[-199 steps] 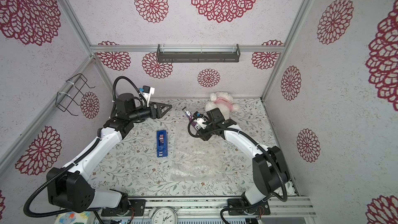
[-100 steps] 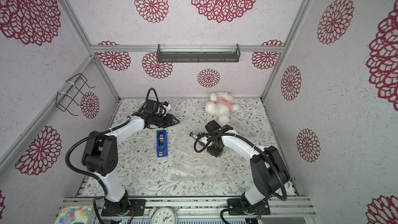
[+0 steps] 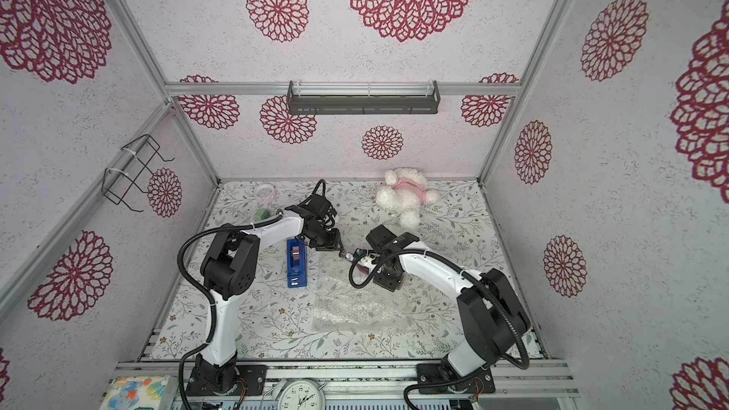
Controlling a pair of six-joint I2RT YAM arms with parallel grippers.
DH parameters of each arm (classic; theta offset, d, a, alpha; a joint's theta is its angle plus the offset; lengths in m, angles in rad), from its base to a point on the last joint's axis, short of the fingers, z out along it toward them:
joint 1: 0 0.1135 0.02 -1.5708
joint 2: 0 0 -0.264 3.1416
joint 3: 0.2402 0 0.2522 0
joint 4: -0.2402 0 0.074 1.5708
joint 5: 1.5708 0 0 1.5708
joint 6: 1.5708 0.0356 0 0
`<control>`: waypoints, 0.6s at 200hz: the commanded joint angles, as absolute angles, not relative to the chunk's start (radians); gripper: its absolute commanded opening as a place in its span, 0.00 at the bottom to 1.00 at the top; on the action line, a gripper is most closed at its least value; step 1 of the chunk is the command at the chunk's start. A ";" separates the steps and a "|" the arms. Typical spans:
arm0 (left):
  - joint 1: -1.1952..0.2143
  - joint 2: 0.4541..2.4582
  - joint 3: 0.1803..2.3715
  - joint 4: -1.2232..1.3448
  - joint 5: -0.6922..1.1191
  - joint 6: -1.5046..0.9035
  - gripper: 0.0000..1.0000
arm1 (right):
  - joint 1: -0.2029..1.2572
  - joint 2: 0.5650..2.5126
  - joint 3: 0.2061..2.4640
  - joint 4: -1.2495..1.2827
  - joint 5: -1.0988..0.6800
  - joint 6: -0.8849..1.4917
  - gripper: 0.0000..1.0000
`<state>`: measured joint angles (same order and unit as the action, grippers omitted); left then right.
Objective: Wrap wine bottles in bubble wrap
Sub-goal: Place the wine bottle on the bubble wrap.
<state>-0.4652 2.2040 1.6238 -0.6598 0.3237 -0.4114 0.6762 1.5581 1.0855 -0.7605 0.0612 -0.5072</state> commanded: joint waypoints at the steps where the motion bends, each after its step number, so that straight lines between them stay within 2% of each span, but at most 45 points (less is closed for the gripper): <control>1: -0.428 2.240 1.676 -0.681 0.280 -0.379 0.40 | 0.696 1.547 1.108 -0.693 -0.006 -0.588 0.18; 83: -0.393 2.202 1.686 -0.637 0.355 -0.341 0.44 | 0.783 1.663 1.114 -0.684 -0.041 -0.775 0.21; 120: -0.393 2.170 1.679 -0.640 0.361 -0.334 0.46 | 0.810 1.684 1.091 -0.668 0.019 -0.846 0.32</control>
